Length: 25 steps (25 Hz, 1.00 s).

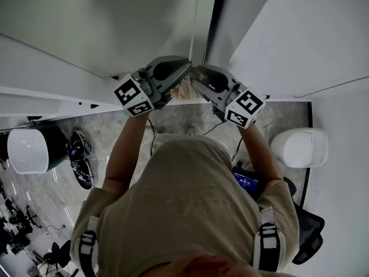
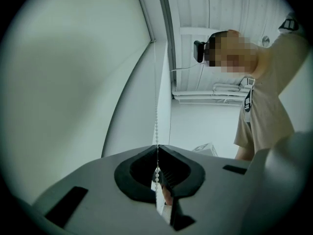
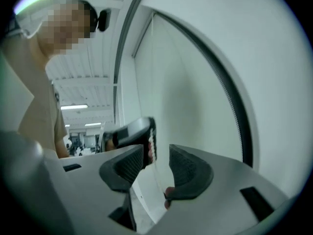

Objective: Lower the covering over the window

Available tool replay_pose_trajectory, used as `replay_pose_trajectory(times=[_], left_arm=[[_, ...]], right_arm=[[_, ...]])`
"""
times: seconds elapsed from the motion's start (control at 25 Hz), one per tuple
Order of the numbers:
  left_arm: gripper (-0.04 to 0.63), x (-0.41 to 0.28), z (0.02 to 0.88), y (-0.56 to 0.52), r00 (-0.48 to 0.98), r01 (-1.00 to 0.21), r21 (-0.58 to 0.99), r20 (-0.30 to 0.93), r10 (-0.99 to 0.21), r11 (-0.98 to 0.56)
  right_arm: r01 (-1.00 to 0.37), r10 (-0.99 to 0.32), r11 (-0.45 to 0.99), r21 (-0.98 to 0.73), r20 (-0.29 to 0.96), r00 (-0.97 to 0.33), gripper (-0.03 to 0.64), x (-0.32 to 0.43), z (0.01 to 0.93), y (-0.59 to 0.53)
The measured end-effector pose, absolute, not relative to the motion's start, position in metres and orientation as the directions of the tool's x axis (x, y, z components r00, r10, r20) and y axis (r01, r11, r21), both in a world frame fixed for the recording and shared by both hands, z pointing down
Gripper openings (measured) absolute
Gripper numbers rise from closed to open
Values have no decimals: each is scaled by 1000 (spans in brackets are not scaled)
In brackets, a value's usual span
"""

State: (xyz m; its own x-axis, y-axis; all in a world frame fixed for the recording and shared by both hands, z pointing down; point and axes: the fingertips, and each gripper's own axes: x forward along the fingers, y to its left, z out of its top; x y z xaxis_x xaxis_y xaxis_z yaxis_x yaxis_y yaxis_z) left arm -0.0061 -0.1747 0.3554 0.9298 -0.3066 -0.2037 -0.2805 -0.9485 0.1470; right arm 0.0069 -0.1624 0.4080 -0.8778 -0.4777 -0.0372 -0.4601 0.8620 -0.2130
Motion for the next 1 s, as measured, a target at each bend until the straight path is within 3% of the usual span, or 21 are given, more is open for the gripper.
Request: replay_pose_trajectory(times=[0.16, 0.24, 0.32, 0.52, 0.6, 0.72, 0.84, 0.92, 1.0], left_arm=[[23, -7, 368, -158, 941, -299, 89, -138, -309, -950], [23, -2, 382, -149, 947, -287, 107, -115, -299, -952], [23, -1, 393, -142, 948, -281, 139, -118, -297, -950], [26, -18, 381, -135, 943, -196, 237, -219, -249, -952], [184, -30, 363, -147, 921, -179, 294, -285, -265, -939], [184, -21, 333, -168, 919, -234, 222, -269, -290, -947], [174, 0, 312, -177, 931, -258, 132, -230, -282, -957], [37, 4, 310, -179, 931, -272, 106, -223, -290, -956], [26, 2, 314, -181, 929, -267, 130, -229, -291, -955]], right_arm=[[-473, -509, 855, -212, -168, -844, 148, 14, 347, -167], [-484, -507, 860, -164, -162, -847, 135, 6, 332, -163], [-515, -527, 849, -114, -136, -839, 34, 0, 327, -160], [-534, -550, 833, -144, -121, -826, 15, -1, 329, -165], [-541, -557, 825, -163, -78, -827, 15, 4, 347, -171], [-528, -536, 826, -197, 18, -844, 14, 1, 383, -173], [-515, -523, 832, -207, 23, -852, 14, -4, 391, -169], [-513, -520, 833, -208, 21, -854, 15, -6, 391, -168], [-508, -516, 833, -219, 24, -856, 14, -7, 393, -167]])
